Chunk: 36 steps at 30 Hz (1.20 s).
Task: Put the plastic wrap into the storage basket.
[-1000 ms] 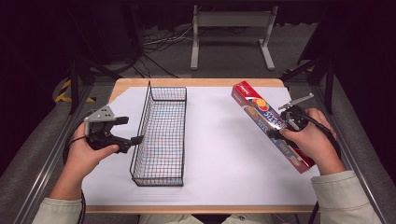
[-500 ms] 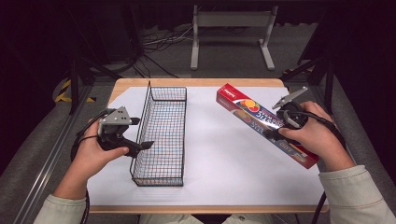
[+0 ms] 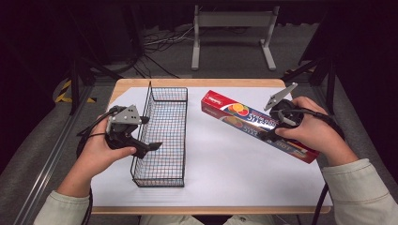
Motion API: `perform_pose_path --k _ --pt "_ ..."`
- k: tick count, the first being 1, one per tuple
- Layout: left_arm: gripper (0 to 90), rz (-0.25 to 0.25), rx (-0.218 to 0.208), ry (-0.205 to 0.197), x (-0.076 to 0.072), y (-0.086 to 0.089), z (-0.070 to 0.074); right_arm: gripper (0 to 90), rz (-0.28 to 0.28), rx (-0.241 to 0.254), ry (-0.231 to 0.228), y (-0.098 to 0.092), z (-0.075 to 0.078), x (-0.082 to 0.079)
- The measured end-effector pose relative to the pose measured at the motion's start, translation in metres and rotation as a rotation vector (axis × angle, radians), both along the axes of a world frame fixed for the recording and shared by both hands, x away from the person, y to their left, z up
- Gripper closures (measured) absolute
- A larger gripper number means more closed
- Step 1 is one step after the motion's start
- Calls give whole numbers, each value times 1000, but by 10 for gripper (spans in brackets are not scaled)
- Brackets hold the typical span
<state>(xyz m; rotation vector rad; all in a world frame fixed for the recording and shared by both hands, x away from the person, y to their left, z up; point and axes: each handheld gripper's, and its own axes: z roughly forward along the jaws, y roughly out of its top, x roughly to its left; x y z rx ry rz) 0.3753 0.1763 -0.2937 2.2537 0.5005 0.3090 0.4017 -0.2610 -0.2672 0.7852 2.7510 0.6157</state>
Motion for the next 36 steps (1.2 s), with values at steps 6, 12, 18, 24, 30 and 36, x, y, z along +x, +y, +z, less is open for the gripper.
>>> perform_pose_path --k 6,12,18,24,30,36 --pt "83 -17 3 -6 2 -6 6 407 67 -14 14 10 3 0" --pt "81 -37 1 -6 4 -11 11 405 149 -30 20 19 5 -2" --pt "71 -80 -4 11 7 -17 18 405 257 -52 20 31 7 -5" --pt "62 -130 -12 46 3 -27 21 404 297 -81 31 41 6 -7" --pt "57 -151 2 38 3 -38 24 405 363 -90 25 49 4 -10" --pt "55 -191 -3 38 4 -56 30 404 405 -102 31 62 3 -13"
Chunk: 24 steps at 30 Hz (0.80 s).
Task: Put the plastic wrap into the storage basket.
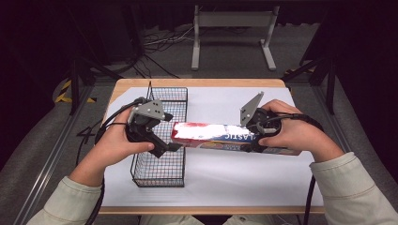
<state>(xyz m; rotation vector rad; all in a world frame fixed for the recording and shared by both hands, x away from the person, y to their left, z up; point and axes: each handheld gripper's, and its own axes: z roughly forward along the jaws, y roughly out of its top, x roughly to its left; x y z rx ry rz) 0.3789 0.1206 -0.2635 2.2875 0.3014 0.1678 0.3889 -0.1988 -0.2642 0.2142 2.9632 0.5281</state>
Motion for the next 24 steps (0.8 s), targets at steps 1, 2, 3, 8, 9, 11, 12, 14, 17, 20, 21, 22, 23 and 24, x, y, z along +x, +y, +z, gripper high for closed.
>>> perform_pose_path --k 1,2,3,8,9,11,12,14,17,20,21,22,23,24 --pt "55 0 0 0 0 0 0 404 0 0 0 0 0 0" --pt "55 -9 7 -3 0 -6 1 404 13 0 -3 4 -1 0" --pt "55 -9 7 -3 0 -6 1 404 14 -2 -3 5 -1 0" --pt "55 -49 63 3 0 -29 3 405 25 -9 4 12 -3 -1" --pt "54 -56 72 4 0 -32 3 404 36 -2 3 13 -3 -1" --pt "53 -71 89 8 1 -42 1 405 44 2 4 16 -3 -2" --pt "53 -79 87 7 1 -45 0 404 51 2 1 18 -3 -3" --pt "53 -99 81 21 2 -51 -2 404 60 3 -2 20 -3 -4" --pt "55 -109 97 20 3 -59 -6 404 71 9 -7 22 -2 -6" --pt "57 -113 115 32 5 -66 -10 404 82 16 -1 24 -2 -7" --pt "57 -115 122 33 6 -68 -11 404 82 17 -1 24 -2 -7" --pt "57 -120 131 35 6 -70 -12 404 84 21 0 25 -2 -7" --pt "57 -120 131 35 6 -70 -12 404 86 22 0 25 -2 -7" --pt "57 -131 147 43 6 -75 -14 404 88 24 1 26 -2 -7"
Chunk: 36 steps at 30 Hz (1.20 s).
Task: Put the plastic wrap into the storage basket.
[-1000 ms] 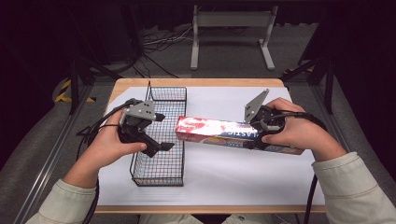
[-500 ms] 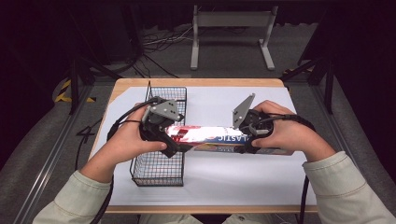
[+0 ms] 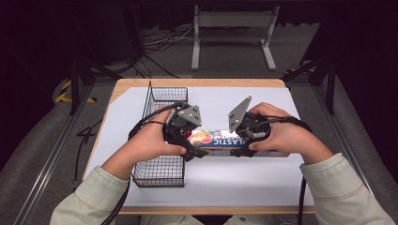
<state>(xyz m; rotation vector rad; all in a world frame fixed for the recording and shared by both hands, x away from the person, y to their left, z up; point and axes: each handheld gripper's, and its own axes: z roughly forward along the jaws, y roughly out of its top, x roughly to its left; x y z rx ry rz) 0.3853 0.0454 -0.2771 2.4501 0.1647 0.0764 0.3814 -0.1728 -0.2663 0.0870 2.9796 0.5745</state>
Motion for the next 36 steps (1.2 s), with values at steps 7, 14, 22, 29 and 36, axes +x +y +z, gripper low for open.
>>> perform_pose_path --k 7,14,22,29,36 --pt "66 -29 61 14 2 -12 -4 403 24 3 -2 4 -1 -1" --pt "91 -53 134 36 1 -25 -11 403 30 -8 -12 7 -2 -2" --pt "138 -52 178 11 3 -32 -12 405 29 2 -7 5 -3 -1" --pt "309 -108 170 -6 3 -38 -14 405 45 -5 -9 6 -4 -3" --pt "399 -164 152 -23 0 -38 -15 404 57 -15 11 4 -4 -3"
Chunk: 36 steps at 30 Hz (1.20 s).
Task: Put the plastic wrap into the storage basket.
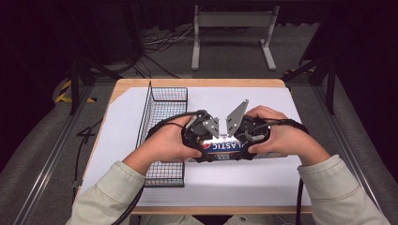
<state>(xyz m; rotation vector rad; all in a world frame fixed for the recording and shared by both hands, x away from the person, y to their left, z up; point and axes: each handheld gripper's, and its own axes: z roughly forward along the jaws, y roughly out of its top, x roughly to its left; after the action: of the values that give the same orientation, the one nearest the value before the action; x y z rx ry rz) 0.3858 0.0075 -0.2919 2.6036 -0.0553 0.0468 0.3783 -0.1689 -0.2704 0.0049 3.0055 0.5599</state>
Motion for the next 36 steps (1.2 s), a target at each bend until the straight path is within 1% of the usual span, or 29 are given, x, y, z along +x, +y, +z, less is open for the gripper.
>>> perform_pose_path --k 2,3,5,6,8,9,10,11,13,14,15,16,17,18,19,21,22,23,24,26,27,28,30,31,32,33,34,35,36 --pt "401 5 3 0 -1 0 1 404 2 2 -1 0 0 0" --pt "403 13 1 10 -2 0 2 404 9 5 -1 0 0 0" --pt "406 9 4 -11 -2 -1 3 403 15 8 6 -1 1 0" --pt "407 20 8 -15 -3 0 4 402 22 10 -3 -1 1 1" --pt "408 20 6 -20 -3 0 3 400 23 10 -11 -1 1 1" --pt "410 22 1 -27 -4 -1 3 396 24 7 -21 -1 1 1" --pt "410 29 5 -45 -4 -1 3 396 24 7 -21 -1 1 1" --pt "410 20 11 -42 -4 -1 3 392 29 10 -31 -2 0 1" --pt "412 20 16 -40 -4 -1 2 374 33 28 -38 -3 -1 1" --pt "413 24 17 -44 -4 -1 2 351 33 36 -44 -4 -1 2" --pt "413 30 23 -54 -5 -1 3 302 25 49 -51 -5 0 1" --pt "413 32 21 -46 -4 -1 4 263 24 71 -48 -6 1 2" --pt "412 36 26 -50 -4 -1 5 223 2 101 -56 -9 3 3" --pt "412 43 22 -42 -4 0 5 209 -2 112 -61 -10 5 3" --pt "412 43 20 -30 -3 0 6 201 -9 130 -65 -12 8 3" --pt "411 58 14 -32 -2 2 7 184 -31 184 -86 -17 13 3" --pt "411 80 13 -28 -2 4 9 187 -36 219 -95 -20 16 3" --pt "411 104 8 -16 -1 5 9 191 -48 262 -110 -24 21 3" --pt "411 116 0 -24 -1 7 10 191 -62 297 -124 -28 24 3" --pt "411 137 -15 -19 0 9 11 193 -81 354 -126 -36 31 3" --pt "411 146 -31 -21 0 11 12 193 -93 384 -128 -40 33 4" --pt "411 151 -46 -9 1 12 13 193 -104 405 -139 -44 36 4" --pt "411 153 -54 -11 2 14 14 194 -128 432 -153 -49 39 3" --pt "411 168 -63 -12 2 16 15 194 -145 448 -164 -51 40 3" --pt "411 168 -63 -12 2 16 15 198 -160 460 -188 -53 41 2" --pt "410 179 -68 -14 4 19 16 201 -162 477 -203 -55 43 1" --pt "410 179 -68 -14 4 19 16 201 -162 477 -203 -55 43 1" --pt "410 186 -71 -6 4 20 17 201 -170 507 -203 -58 45 0" --pt "410 191 -77 -4 5 22 17 201 -177 526 -210 -61 46 0"
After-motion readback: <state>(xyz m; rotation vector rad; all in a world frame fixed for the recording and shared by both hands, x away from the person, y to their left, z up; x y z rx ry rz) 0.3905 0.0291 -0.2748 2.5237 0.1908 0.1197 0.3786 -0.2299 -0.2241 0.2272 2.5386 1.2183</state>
